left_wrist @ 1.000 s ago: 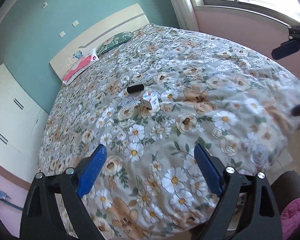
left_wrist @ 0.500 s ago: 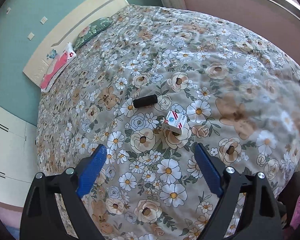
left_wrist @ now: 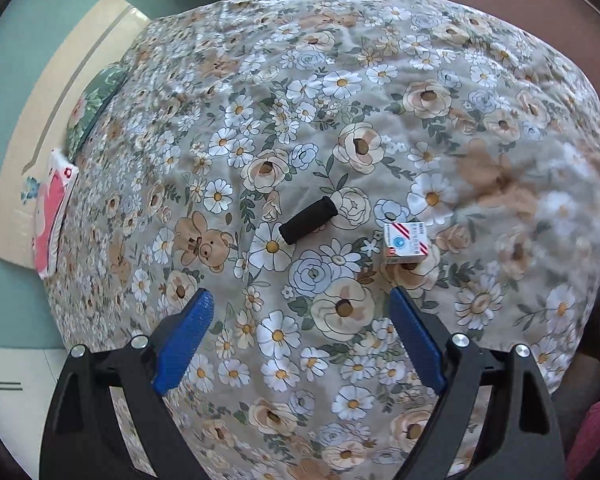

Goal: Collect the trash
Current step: 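Grasp the black foam cylinder with the left tool while the right tool grasps the medicine box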

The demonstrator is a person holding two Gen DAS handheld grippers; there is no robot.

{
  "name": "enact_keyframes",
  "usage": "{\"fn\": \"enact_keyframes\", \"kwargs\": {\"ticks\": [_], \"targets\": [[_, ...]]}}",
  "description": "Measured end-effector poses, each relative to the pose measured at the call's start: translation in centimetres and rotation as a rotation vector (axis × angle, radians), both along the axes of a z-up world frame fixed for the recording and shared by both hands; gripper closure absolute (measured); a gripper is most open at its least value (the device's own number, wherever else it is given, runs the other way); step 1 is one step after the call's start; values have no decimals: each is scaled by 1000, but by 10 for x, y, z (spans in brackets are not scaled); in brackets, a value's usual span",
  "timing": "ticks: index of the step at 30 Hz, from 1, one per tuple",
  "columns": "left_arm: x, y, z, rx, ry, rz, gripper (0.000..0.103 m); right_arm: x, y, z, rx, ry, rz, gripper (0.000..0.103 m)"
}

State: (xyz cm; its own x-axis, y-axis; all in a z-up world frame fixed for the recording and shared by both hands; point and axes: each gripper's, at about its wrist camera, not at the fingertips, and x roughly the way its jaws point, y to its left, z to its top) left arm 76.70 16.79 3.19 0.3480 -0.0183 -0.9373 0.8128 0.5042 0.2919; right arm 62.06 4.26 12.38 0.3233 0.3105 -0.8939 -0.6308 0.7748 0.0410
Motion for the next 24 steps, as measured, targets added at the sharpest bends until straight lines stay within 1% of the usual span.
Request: {"fn": "enact_keyframes", "kwargs": {"ticks": [2, 5, 8, 14, 15, 17, 20, 24], "targets": [[18, 1, -17, -13, 30, -39, 12, 16, 11, -21, -7, 15, -26, 22], [39, 1, -42, -24, 50, -93, 12, 41, 26, -54, -3, 40, -69, 22], [53, -2, -67, -25, 61, -157, 12, 62, 36, -86, -3, 72, -91, 22], [75, -16, -112, -61, 86, -244, 12, 95, 48, -157, -46, 130, -125, 22], [78, -18, -121, -56, 86, -252, 12, 100, 47, -168, -41, 140, -133, 22], [83, -23, -139, -37, 112, -274, 12, 106, 46, -189, -37, 165, -145, 22], [85, -28, -164, -4, 104, -331, 12, 113, 47, -218, -60, 188, -149, 22], [95, -30, -188, 1, 115, -333, 12, 121, 46, -247, -44, 214, -164, 22]]}}
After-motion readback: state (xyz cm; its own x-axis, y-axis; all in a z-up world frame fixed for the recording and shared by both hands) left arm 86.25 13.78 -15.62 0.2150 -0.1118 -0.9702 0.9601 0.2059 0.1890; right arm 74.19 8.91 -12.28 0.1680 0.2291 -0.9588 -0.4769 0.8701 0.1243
